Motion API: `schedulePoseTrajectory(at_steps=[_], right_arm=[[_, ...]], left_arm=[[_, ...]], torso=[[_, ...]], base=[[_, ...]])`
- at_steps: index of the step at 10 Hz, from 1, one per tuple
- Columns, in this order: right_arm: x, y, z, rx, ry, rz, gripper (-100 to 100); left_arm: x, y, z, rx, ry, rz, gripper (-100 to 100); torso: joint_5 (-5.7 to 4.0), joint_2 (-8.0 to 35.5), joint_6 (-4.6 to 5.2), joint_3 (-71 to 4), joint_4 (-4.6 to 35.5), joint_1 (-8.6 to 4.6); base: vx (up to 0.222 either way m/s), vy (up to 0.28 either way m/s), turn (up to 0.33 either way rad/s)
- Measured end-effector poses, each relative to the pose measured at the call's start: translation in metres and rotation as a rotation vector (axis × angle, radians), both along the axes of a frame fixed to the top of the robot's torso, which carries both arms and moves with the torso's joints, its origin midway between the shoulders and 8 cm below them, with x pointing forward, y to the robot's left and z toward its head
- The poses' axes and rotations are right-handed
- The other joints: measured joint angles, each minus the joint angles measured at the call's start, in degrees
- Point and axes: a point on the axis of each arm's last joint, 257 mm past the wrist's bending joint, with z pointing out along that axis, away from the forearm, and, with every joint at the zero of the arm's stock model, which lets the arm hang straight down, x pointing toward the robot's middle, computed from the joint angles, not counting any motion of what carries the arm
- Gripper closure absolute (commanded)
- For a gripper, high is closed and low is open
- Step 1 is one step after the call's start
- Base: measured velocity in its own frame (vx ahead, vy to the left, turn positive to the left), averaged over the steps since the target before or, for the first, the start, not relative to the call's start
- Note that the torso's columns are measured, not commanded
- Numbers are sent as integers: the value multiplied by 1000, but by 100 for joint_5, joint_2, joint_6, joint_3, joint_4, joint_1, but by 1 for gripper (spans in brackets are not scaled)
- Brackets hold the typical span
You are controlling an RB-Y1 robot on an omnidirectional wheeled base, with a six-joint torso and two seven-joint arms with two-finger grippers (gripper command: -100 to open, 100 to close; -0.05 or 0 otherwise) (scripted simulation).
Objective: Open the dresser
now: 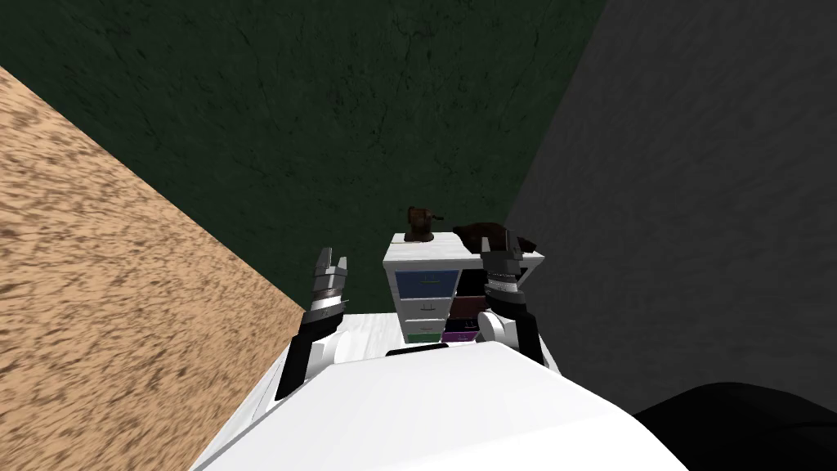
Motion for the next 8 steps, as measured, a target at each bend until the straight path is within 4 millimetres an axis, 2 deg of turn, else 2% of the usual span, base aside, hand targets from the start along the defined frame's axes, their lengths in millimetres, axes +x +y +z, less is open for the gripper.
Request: schedulePoseTrajectory(at_steps=[2,8], right_arm=[[0,0,0,0,0,0,0],[-1,0,2,-1,-7,0,0]], left_arm=[[0,0,0,0,0,0,0],[0,0,0,0,0,0,0]], torso=[[0,597,0,-1200,600,0],[-8,3110,-2,-6229,3104,-3]], base=[[0,0,0],[0,0,0]])
